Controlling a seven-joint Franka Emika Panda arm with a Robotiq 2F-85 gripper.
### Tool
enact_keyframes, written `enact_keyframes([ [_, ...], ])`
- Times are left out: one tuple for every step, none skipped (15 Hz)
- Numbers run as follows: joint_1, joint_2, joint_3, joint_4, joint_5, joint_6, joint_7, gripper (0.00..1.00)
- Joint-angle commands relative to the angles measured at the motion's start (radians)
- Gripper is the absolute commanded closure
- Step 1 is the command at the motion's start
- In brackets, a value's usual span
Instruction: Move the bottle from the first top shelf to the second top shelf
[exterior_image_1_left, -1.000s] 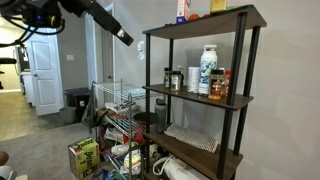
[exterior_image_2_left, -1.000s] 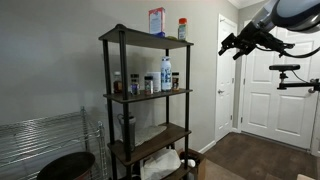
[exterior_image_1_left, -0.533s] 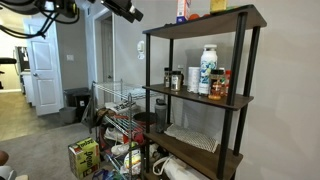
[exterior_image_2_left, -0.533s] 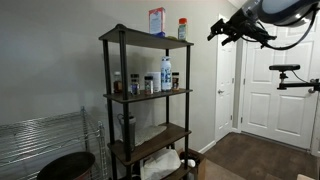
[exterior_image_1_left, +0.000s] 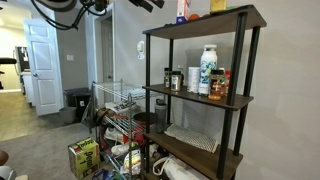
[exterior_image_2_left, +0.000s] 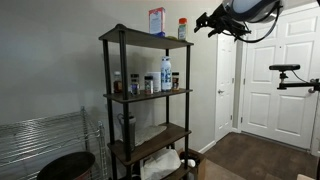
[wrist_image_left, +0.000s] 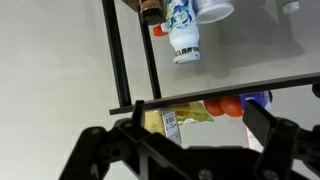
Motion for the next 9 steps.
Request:
enact_keyframes([
  [-0.06, 0.1, 0.04, 0.107, -0.023, 0.043, 0.056, 0.0],
  [-0.07, 0.118, 0.047, 0.129, -0.028, 0.05, 0.062, 0.0],
  [-0.081, 0.134, 0.054, 0.15, -0.032, 0.053, 0.068, 0.0],
  [-0.096, 0.154, 0.063, 0.174, -0.039, 0.06, 0.078, 0.0],
  [-0.109, 0.172, 0.071, 0.199, -0.046, 0.062, 0.09, 0.0],
  [-0.123, 0.192, 0.078, 0.225, -0.054, 0.06, 0.103, 0.0],
  [-0.138, 0.21, 0.088, 0.249, -0.066, 0.059, 0.12, 0.0],
  [-0.153, 0.228, 0.097, 0.274, -0.08, 0.055, 0.137, 0.0],
  [-0.188, 0.244, 0.123, 0.298, -0.08, 0.052, 0.147, 0.0],
])
